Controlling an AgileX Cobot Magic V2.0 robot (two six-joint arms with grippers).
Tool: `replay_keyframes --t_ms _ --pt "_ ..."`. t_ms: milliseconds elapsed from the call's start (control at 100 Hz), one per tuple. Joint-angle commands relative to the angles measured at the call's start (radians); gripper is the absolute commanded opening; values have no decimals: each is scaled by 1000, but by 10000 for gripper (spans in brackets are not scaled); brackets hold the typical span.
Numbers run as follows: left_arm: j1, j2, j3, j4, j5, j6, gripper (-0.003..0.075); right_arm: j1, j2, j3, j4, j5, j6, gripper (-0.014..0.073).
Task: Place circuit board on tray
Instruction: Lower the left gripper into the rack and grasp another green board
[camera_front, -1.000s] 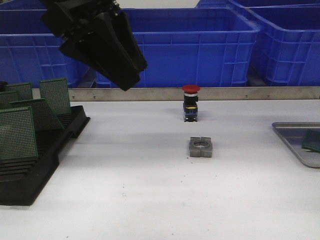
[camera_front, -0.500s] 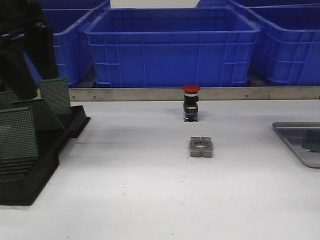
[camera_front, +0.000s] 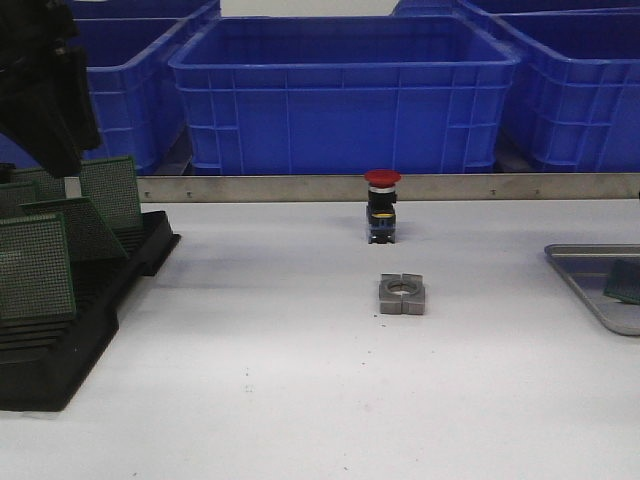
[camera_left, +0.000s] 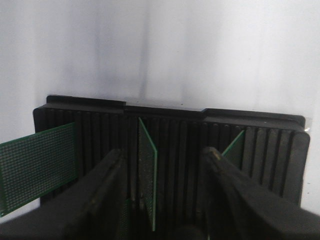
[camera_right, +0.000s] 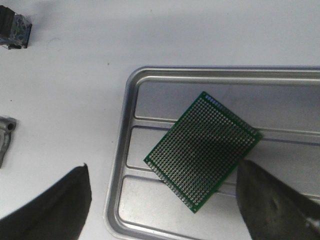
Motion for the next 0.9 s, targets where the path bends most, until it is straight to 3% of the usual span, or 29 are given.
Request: replay_keyframes --t_ms 0,150,890 --pt "3 -52 -30 7 -44 -34 292 -5 -35 -26 31 12 -6 610" --pt "3 -49 -30 87 -47 -89 292 -5 -35 -26 31 13 -6 610" --pt "3 72 -28 85 -79 -89 287 -5 -35 -26 31 17 -6 610"
